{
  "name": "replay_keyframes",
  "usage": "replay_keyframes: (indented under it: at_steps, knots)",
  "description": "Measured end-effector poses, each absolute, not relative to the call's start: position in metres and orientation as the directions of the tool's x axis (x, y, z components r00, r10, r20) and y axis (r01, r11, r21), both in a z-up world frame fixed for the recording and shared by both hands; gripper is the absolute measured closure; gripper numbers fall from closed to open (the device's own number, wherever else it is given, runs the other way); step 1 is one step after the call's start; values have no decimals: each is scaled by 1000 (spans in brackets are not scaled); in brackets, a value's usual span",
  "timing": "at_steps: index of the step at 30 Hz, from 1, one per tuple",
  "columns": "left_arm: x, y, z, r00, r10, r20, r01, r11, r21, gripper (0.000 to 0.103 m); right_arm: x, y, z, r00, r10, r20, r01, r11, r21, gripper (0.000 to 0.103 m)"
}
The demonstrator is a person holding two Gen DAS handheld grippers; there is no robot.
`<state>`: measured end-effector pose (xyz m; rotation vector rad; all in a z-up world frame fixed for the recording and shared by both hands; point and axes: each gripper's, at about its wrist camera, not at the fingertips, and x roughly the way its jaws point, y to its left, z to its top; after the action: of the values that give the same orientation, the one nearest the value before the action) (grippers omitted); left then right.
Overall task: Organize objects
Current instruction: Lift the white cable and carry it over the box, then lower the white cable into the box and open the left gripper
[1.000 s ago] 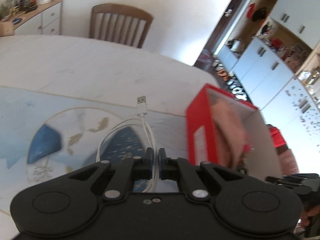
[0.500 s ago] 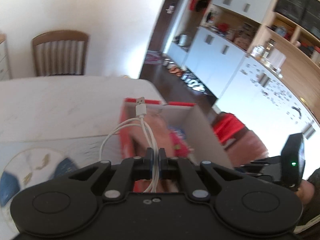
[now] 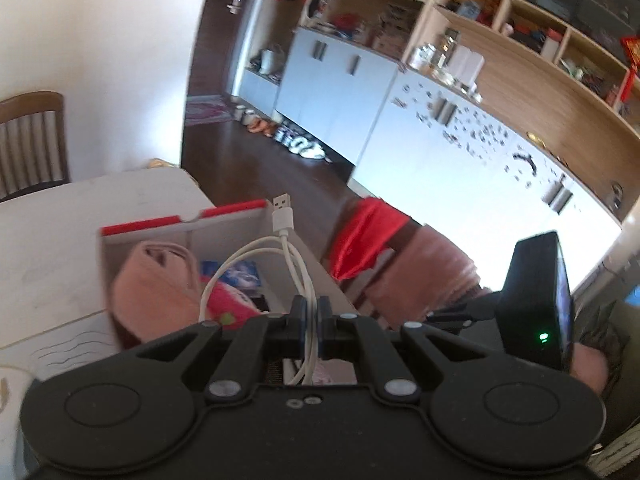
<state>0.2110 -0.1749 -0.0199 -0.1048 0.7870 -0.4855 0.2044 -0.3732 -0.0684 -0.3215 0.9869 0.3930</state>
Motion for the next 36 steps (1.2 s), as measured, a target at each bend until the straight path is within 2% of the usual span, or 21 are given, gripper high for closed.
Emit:
replay_keyframes:
  at_steps: [17, 29, 36]
  knots:
    - [230, -214, -83, 486, -453, -747, 512, 840, -176, 101, 205, -375, -68, 486, 179, -855, -457, 886, -74, 95]
    - [247, -204, -122, 364, -406, -838, 442, 867, -228, 99, 205, -375, -68, 485, 179, -856, -454, 888, -72, 95]
    - [249, -194, -128, 350, -406, -844, 408, 877, -252, 90, 205, -376, -67, 485, 176, -857, -451, 890, -72, 95]
